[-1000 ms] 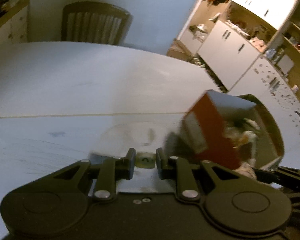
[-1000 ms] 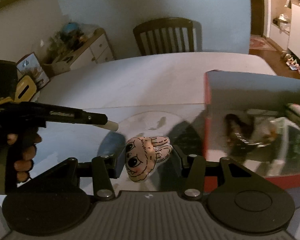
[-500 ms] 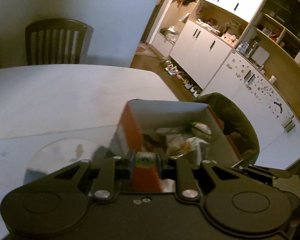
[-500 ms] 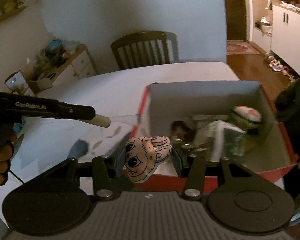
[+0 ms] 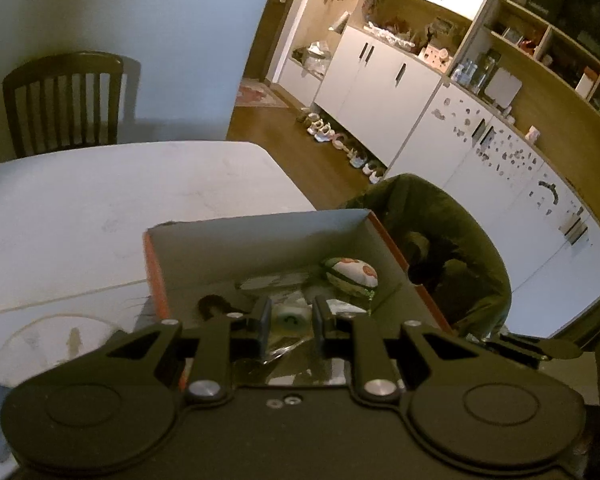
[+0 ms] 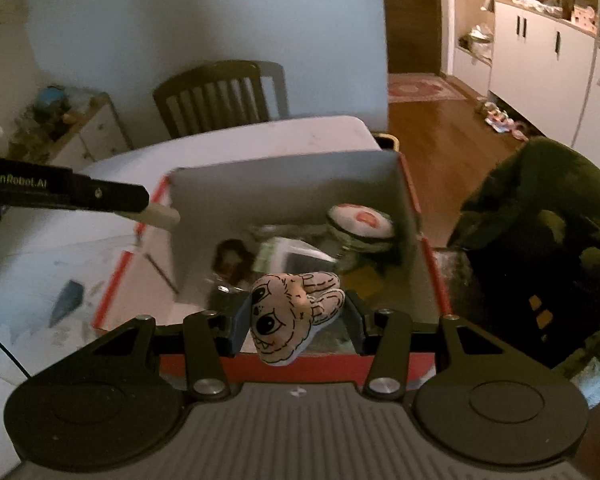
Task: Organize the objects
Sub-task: 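Carry the white eraser and bunny keychain over into the cardboard box, then lower both held items into the cardboard box and open both tools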
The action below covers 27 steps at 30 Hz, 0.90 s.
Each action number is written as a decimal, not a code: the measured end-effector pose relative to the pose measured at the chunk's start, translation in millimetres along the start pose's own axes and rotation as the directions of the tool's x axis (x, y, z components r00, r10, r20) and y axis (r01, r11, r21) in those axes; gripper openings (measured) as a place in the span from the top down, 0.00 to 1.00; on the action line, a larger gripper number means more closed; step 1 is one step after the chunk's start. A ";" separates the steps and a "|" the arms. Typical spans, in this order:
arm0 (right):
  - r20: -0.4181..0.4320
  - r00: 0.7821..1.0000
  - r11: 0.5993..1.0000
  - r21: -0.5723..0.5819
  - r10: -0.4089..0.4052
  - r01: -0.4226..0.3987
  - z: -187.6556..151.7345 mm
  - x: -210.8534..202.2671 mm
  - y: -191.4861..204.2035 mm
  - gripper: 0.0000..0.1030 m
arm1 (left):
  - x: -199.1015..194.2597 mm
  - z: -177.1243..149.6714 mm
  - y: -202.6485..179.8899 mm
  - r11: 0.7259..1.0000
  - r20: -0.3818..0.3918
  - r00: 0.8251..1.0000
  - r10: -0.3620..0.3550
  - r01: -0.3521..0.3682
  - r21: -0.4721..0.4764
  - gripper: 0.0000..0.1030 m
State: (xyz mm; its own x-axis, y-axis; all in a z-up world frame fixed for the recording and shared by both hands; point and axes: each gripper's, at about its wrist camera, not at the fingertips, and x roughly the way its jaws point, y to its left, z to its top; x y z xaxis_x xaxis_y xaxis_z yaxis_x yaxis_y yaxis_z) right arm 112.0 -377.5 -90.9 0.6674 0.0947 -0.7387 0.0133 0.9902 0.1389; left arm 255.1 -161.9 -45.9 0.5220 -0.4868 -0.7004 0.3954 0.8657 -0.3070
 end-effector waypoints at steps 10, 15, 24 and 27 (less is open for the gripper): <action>-0.026 0.999 0.999 -0.026 -0.038 0.038 6.4 19.9 -21.6 0.53 | 56.3 1.9 -8.1 1.000 -0.093 0.996 0.016 -0.017 -0.007 0.81; -0.056 0.997 0.998 -0.038 -0.057 0.055 8.9 40.7 -21.1 0.53 | 79.2 -1.6 -3.9 0.999 -0.129 0.991 0.038 -0.040 -0.015 0.81; -0.086 0.994 0.993 -0.095 -0.072 0.064 4.5 61.0 -16.7 0.52 | 109.6 -8.9 3.5 0.999 -0.196 0.980 0.037 -0.043 -0.025 0.81; -0.093 0.993 0.993 -0.100 -0.068 0.058 4.3 65.0 -16.7 0.52 | 117.2 -12.2 6.3 0.998 -0.217 0.975 0.050 -0.057 -0.023 0.81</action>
State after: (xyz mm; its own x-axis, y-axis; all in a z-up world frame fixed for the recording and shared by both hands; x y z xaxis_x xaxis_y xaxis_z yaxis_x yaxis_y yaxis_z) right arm 158.3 -388.3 -138.5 0.5925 0.0364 -0.8048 -0.0226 0.9993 0.0286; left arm 309.6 -212.1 -137.8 0.3645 -0.4054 -0.8383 0.3479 0.8944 -0.2813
